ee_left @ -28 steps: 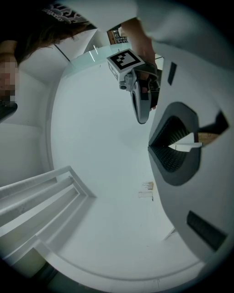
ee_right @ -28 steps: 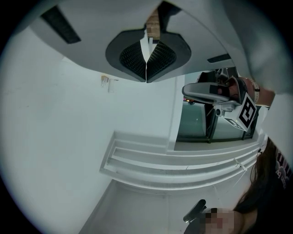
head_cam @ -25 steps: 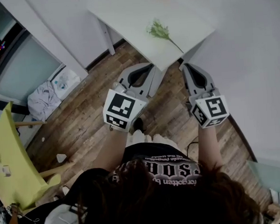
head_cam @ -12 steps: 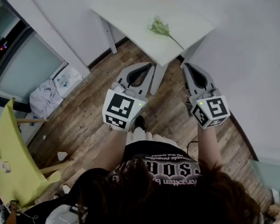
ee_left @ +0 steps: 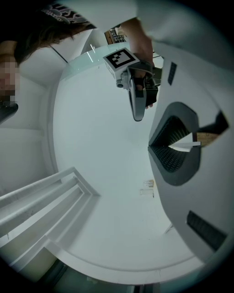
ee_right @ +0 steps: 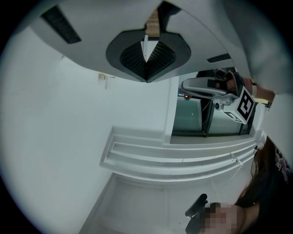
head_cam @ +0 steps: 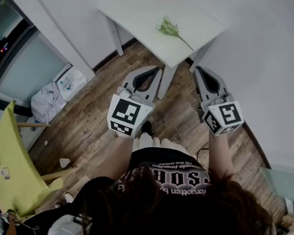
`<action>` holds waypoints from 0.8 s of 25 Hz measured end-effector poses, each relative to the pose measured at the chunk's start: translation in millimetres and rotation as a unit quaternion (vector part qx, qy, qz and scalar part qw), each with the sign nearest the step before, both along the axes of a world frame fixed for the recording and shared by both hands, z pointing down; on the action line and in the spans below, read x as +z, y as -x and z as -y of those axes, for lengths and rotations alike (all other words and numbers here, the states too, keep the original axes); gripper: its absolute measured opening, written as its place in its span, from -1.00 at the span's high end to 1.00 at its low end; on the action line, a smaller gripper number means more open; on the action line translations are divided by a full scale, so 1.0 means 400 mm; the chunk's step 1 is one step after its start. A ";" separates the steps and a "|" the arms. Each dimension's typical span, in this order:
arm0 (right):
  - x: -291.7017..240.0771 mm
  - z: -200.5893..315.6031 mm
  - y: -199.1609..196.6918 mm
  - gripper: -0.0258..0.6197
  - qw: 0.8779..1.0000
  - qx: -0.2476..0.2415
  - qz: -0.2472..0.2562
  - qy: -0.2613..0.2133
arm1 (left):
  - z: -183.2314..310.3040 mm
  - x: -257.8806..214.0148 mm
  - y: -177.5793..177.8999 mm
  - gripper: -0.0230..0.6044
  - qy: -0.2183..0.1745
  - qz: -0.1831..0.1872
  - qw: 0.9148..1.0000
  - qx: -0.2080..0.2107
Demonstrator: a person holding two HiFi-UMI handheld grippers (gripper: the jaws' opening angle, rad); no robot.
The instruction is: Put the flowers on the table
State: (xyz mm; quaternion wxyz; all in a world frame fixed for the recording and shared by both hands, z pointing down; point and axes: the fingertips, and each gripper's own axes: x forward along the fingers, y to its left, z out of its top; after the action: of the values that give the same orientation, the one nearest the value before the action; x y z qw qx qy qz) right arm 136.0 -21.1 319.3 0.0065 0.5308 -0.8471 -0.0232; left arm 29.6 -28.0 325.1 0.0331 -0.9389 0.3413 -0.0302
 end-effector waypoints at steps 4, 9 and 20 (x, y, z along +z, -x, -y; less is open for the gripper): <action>0.002 -0.008 0.009 0.83 1.000 -0.003 -0.005 -0.002 | -0.004 -0.002 0.007 0.93 -0.002 0.000 1.000 -0.003; -0.005 -0.009 0.011 0.83 1.000 -0.003 -0.009 -0.002 | -0.004 -0.006 0.009 0.93 -0.003 -0.002 1.000 -0.003; -0.009 -0.008 0.003 0.83 1.000 -0.004 -0.011 -0.003 | 0.004 -0.006 -0.007 0.93 -0.001 -0.003 1.000 0.007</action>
State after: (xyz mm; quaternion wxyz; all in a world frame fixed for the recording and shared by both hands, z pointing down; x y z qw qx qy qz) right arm 134.9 -17.9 315.6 0.0136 0.5275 -0.8489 -0.0316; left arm 32.3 -29.4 322.8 0.0329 -0.9414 0.3345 -0.0265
